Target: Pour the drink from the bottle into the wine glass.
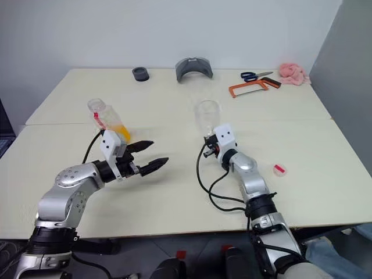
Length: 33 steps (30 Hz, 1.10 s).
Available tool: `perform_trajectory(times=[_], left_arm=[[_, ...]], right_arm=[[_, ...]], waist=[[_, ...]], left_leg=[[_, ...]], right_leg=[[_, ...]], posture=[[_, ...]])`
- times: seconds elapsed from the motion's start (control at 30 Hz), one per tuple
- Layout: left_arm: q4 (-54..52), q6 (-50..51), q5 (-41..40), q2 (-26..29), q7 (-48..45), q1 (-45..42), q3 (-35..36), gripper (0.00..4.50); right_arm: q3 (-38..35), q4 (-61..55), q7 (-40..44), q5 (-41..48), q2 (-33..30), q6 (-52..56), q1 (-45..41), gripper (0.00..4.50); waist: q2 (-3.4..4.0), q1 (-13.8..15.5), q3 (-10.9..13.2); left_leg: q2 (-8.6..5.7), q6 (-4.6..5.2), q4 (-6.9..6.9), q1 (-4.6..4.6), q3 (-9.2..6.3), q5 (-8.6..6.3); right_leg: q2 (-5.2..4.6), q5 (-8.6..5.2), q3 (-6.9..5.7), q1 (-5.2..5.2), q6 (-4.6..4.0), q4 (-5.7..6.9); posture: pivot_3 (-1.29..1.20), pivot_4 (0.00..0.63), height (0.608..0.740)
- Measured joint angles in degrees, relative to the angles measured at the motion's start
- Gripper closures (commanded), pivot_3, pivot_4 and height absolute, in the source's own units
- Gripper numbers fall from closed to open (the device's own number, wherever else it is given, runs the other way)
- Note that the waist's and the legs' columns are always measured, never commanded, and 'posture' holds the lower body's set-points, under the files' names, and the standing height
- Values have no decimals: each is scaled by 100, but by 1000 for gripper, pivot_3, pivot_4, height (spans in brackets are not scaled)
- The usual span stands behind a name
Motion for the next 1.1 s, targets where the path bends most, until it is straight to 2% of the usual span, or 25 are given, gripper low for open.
perform_trajectory(times=[0.27,0.67,0.7,0.93,1.1], left_arm=[[-393,168,-99,83,191,177,246,0],[-552,217,-122,124,173,90,260,0],[-552,210,-122,123,169,90,260,0],[-554,115,-158,68,170,89,259,0],[-606,-127,-69,-86,426,511,278,0]], right_arm=[[-1,1077,26,-34,190,-879,-396,4330],[113,1555,138,-41,295,-1096,-377,144],[114,1517,145,-41,285,-1097,-340,35],[125,812,283,-35,77,-947,180,35],[419,-979,771,-31,-612,-257,1208,35]], waist=[[0,-11,0],[4,17,6],[4,22,6],[5,38,7],[9,64,9]], left_leg=[[39,-1,0,2,6,0],[40,-2,-2,-4,5,0],[40,-2,-2,-4,4,0],[39,-2,-2,-7,4,-1],[36,-3,-6,-11,6,-2]], right_leg=[[1,2,1,0,-2,0],[7,3,-1,-2,-5,-4],[7,3,-2,-2,-5,-4],[6,3,-2,-3,-5,-6],[-3,3,-1,-3,-5,-12]], posture=[[0,150,740],[0,150,740],[0,150,740],[0,150,740],[0,150,740]])
